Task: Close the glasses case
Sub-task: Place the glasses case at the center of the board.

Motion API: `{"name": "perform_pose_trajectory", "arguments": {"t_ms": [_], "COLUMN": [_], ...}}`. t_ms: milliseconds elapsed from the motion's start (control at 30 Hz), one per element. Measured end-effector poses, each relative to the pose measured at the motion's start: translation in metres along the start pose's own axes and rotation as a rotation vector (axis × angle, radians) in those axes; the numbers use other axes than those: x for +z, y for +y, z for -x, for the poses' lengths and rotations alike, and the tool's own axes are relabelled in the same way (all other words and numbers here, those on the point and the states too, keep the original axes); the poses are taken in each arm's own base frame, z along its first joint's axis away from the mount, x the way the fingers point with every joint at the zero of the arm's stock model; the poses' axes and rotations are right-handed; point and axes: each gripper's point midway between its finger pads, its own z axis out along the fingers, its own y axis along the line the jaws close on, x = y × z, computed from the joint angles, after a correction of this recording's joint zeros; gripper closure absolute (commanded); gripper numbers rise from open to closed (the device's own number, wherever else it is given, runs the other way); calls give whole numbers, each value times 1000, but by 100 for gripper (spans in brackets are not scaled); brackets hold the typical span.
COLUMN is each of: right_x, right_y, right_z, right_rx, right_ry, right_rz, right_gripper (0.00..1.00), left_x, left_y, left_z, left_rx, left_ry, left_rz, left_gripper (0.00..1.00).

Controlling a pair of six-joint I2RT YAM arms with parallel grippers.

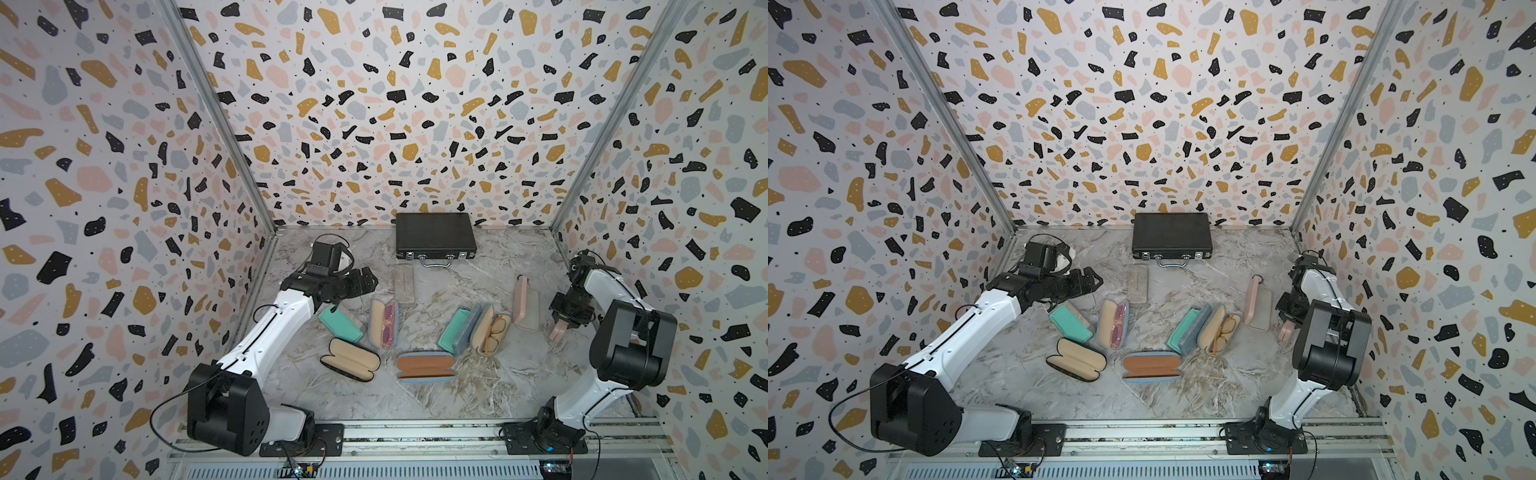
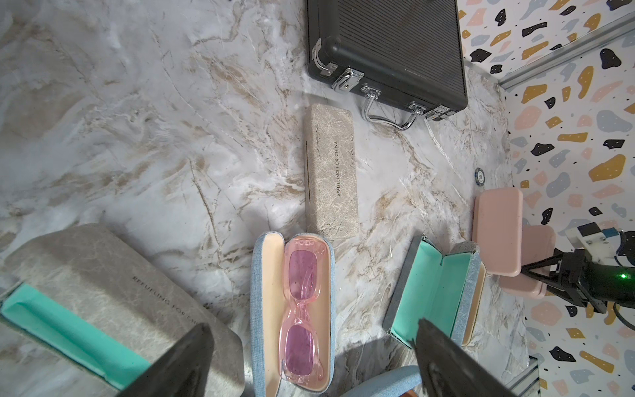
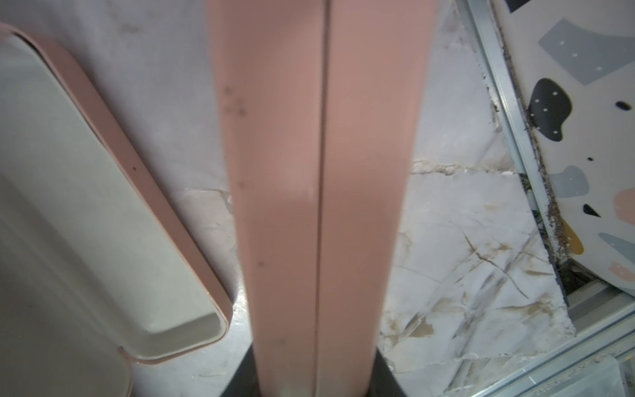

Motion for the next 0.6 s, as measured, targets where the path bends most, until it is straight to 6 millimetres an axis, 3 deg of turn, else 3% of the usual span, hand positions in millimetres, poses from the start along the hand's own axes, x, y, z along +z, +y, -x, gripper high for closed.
{"name": "perform_pose_trajectory", "arguments": {"t_ms": [267,600], "right_x": [7,3], "right_y": [1,0], "right_z": [-8,-10], "right_rx": [3,10], "right_ry": [21,11], "right_rz": [7,12], "right_gripper": [66,50], "left_x": [0,-3], "left_y": [0,1], "left_z": [0,-4], "left_rx": [0,-4], "left_ry": [0,0], "left_rz": [-1,-1], "left_gripper": [8,8]}}
